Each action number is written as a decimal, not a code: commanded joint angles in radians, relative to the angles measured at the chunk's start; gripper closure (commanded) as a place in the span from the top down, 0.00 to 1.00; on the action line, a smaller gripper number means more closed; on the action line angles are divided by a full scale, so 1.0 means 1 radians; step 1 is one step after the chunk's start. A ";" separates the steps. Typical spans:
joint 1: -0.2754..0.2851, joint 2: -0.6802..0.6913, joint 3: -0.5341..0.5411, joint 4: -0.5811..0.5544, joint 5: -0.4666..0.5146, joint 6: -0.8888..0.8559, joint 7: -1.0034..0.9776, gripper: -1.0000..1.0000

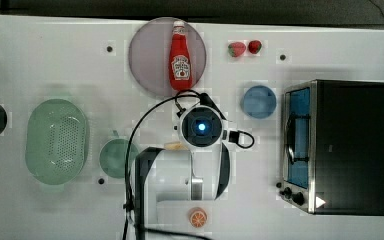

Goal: Pick banana from table and place on oven.

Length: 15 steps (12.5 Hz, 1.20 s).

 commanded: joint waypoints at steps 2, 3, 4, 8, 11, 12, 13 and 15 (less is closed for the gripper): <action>0.019 0.126 0.026 -0.024 -0.009 0.084 0.088 1.00; 0.020 0.152 0.027 -0.024 -0.009 0.113 0.088 1.00; 0.020 0.174 0.027 -0.024 -0.009 0.137 0.088 1.00; 0.020 0.203 0.018 -0.024 -0.009 0.186 0.088 0.72; 0.020 0.203 0.018 -0.027 -0.009 0.187 0.088 0.36; 0.020 0.202 0.019 -0.025 -0.009 0.187 0.088 0.25; 0.020 0.194 0.018 -0.022 -0.009 0.187 0.088 0.20; 0.020 0.146 0.024 -0.019 -0.009 0.180 0.088 0.20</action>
